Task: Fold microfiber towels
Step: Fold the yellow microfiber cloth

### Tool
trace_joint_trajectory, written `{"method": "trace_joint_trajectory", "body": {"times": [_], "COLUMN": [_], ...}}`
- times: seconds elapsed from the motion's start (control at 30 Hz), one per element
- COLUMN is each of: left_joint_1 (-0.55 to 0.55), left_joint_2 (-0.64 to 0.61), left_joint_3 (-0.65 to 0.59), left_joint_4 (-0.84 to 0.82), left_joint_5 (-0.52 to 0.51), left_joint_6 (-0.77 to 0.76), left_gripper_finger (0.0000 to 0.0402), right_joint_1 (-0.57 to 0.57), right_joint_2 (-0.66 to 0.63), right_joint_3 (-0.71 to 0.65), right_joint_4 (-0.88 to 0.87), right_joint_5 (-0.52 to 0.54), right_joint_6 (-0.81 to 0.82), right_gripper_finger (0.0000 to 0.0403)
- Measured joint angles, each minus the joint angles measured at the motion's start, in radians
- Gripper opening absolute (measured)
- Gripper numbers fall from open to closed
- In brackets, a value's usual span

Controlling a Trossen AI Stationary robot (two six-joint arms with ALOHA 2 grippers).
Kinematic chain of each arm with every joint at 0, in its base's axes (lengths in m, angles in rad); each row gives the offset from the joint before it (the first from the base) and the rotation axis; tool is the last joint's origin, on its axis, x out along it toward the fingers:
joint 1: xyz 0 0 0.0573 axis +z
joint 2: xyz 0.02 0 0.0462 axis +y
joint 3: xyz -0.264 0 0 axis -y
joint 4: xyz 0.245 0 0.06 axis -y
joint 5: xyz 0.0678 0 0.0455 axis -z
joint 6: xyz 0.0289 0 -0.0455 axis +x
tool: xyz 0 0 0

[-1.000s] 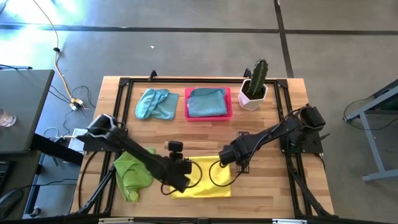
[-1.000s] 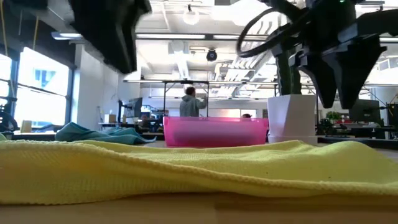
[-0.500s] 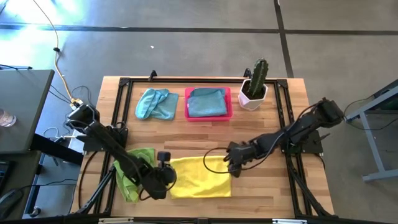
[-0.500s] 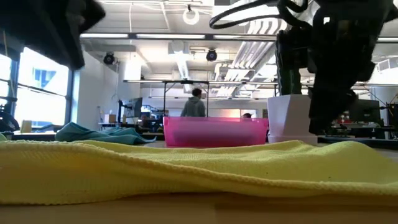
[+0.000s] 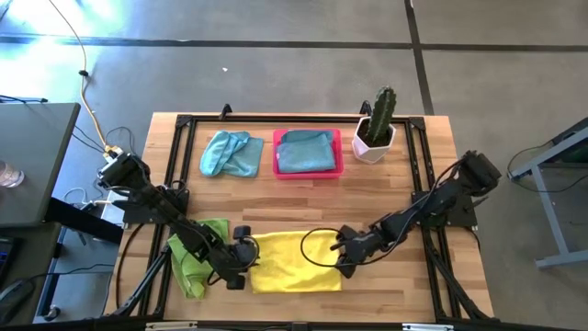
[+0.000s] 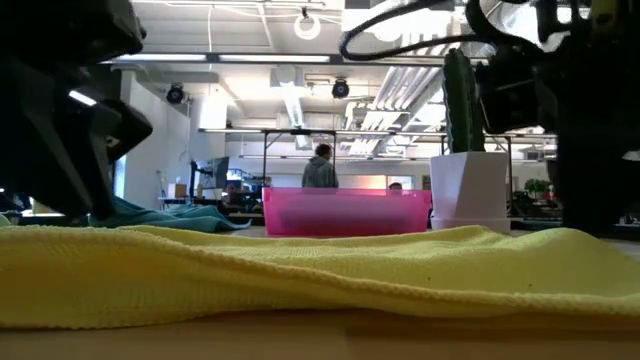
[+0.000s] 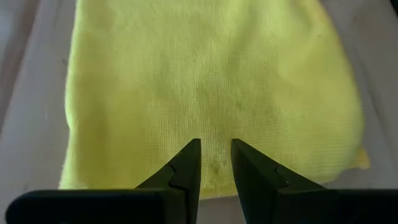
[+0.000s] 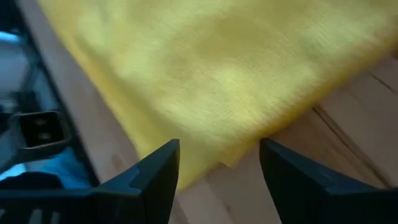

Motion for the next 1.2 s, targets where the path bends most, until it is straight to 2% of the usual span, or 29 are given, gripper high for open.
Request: {"method": "trace_joint_trajectory", "body": {"times": [0.43,0.57,0.83,1.07,1.2], "left_joint_1": [0.056,0.07,0.072,0.072,0.07], "left_joint_2": [0.081,0.092,0.093,0.094,0.095], "left_joint_3": [-0.01,-0.008,-0.009,-0.009,-0.01], "left_joint_4": [0.077,0.085,0.092,0.088,0.089], "left_joint_5": [0.063,0.073,0.096,0.112,0.126], "left_joint_6": [0.014,0.001,-0.064,-0.127,-0.173], "left_gripper_finger": [0.0078,0.0078,0.0078,0.0078,0.0078], "right_joint_1": [0.005,0.01,0.01,0.004,-0.019], "right_joint_2": [0.088,0.088,0.087,0.086,0.086], "right_joint_3": [0.0,0.0,0.0,0.0,0.0], "right_joint_4": [0.188,0.189,0.195,0.19,0.145], "right_joint_5": [0.009,0.001,-0.041,-0.041,-0.041], "right_joint_6": [-0.003,-0.004,0.05,0.074,0.074], "right_gripper_finger": [0.0217,0.0203,0.0122,0.0019,0.001]}}
